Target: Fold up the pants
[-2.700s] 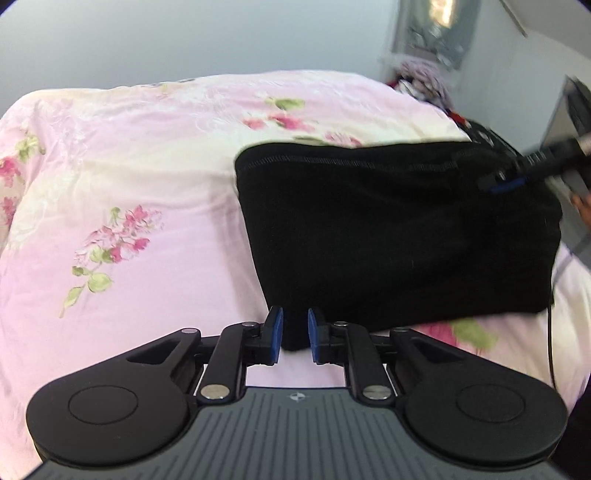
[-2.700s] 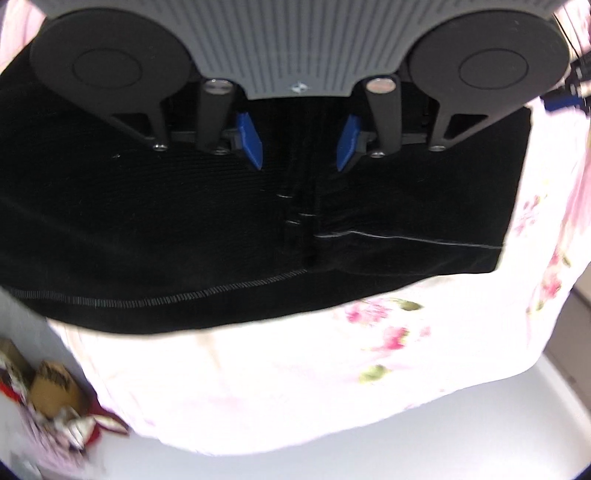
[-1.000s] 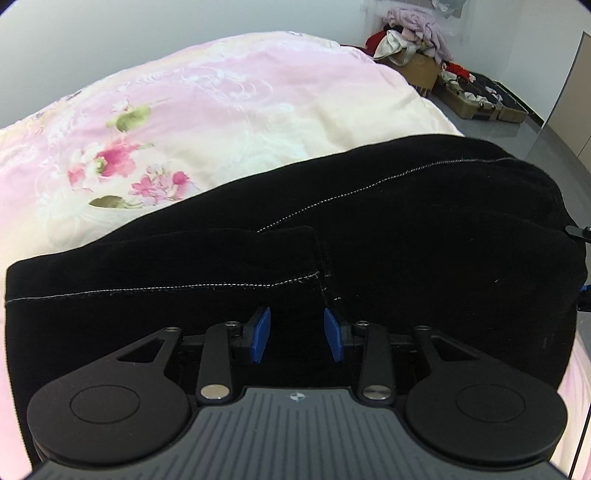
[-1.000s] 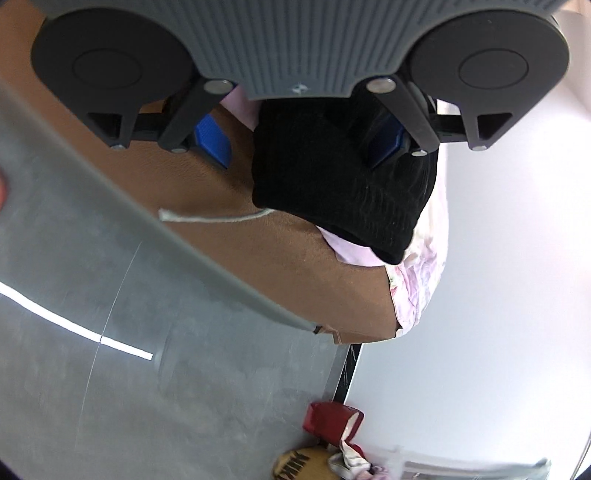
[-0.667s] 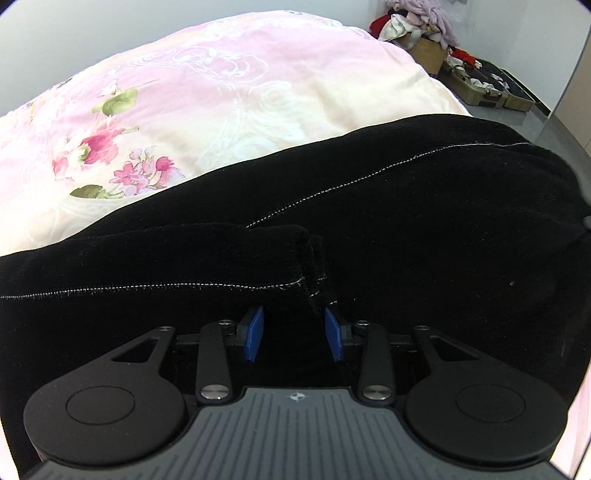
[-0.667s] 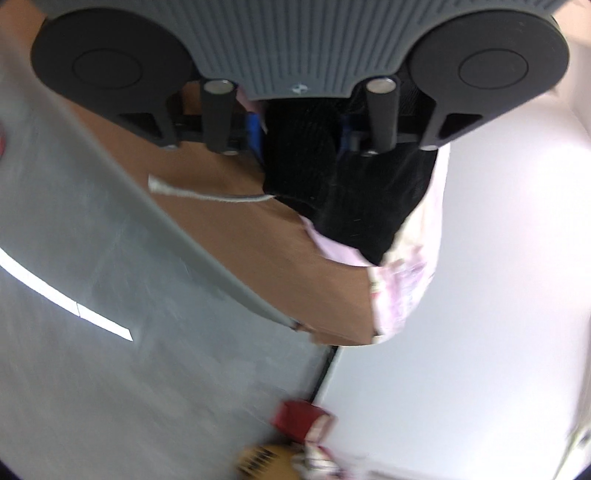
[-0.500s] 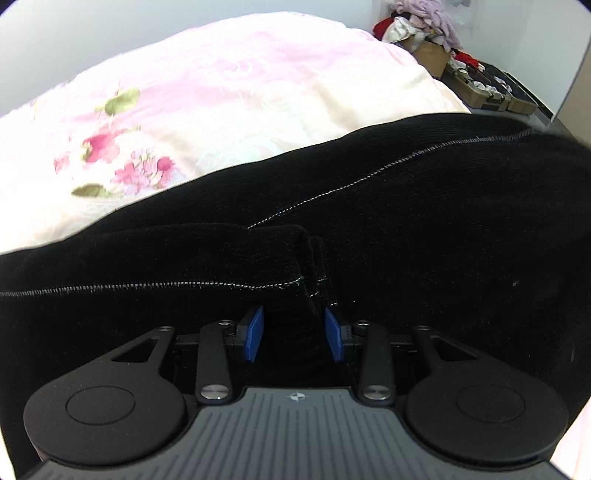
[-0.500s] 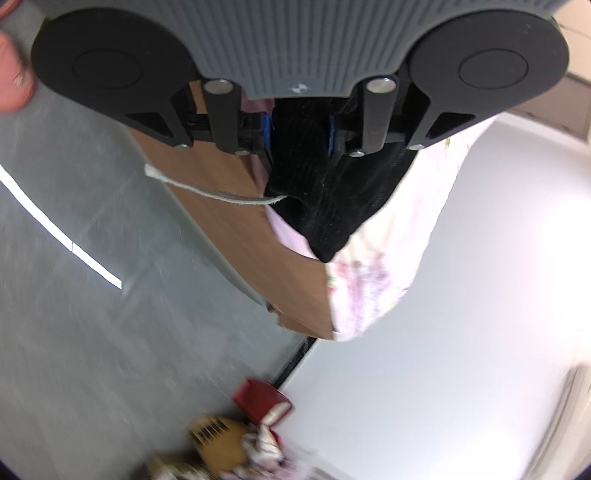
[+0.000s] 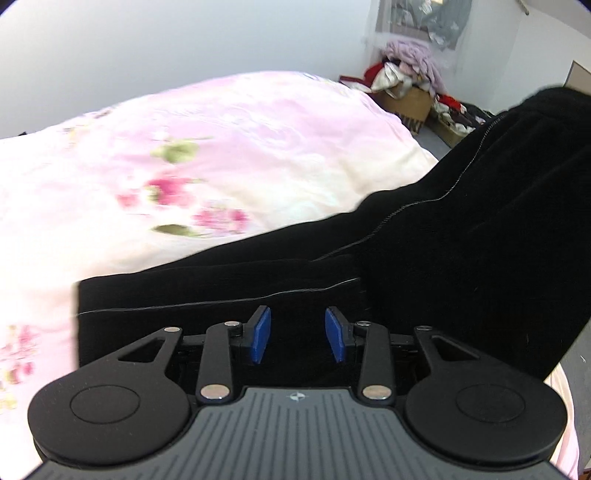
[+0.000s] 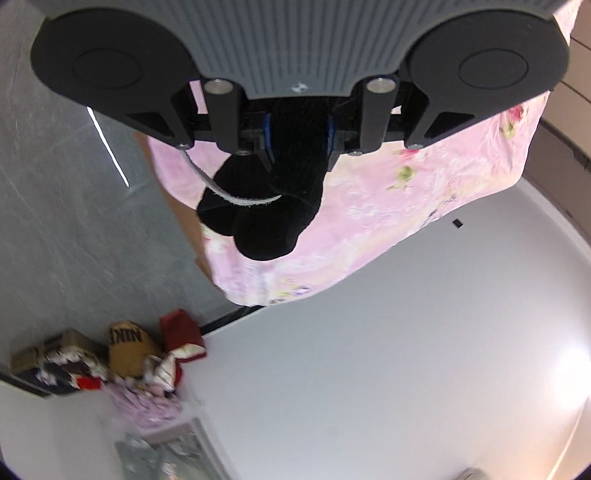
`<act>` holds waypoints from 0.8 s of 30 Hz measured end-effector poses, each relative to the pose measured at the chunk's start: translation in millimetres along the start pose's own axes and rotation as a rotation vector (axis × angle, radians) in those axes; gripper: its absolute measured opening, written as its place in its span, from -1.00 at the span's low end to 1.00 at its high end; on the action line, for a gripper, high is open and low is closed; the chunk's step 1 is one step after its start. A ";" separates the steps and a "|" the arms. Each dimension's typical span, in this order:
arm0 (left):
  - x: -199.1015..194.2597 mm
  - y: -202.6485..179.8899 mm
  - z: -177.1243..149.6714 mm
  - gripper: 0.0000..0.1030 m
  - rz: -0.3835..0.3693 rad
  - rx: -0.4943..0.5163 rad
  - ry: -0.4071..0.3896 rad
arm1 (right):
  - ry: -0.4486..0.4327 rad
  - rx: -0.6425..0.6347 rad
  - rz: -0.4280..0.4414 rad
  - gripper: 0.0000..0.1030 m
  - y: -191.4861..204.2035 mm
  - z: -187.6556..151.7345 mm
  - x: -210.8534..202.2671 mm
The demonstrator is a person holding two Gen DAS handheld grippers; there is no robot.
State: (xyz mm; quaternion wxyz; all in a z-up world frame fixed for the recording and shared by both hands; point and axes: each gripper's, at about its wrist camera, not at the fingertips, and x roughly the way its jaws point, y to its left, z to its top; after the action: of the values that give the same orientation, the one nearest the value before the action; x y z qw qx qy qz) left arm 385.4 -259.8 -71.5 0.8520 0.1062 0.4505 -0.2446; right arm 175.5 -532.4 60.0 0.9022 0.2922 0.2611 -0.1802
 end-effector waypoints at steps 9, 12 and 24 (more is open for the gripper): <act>-53.9 87.6 -43.8 -0.18 0.044 -0.093 -0.052 | 0.018 -0.230 0.060 -0.60 173.7 -19.7 28.1; -63.2 115.0 -56.8 -0.18 0.048 -0.131 -0.065 | 0.047 -0.300 0.077 -0.60 226.7 -42.8 49.2; -67.4 217.6 -109.4 -0.21 0.019 -0.287 -0.077 | 0.362 -0.605 0.132 -0.59 327.9 -218.6 195.6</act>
State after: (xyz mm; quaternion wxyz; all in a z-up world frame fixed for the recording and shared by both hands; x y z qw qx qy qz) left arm 386.6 -7.6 -87.4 0.8773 -0.0218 0.4470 -0.1735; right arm 408.4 -179.7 -62.1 0.8967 0.0552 0.4389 0.0185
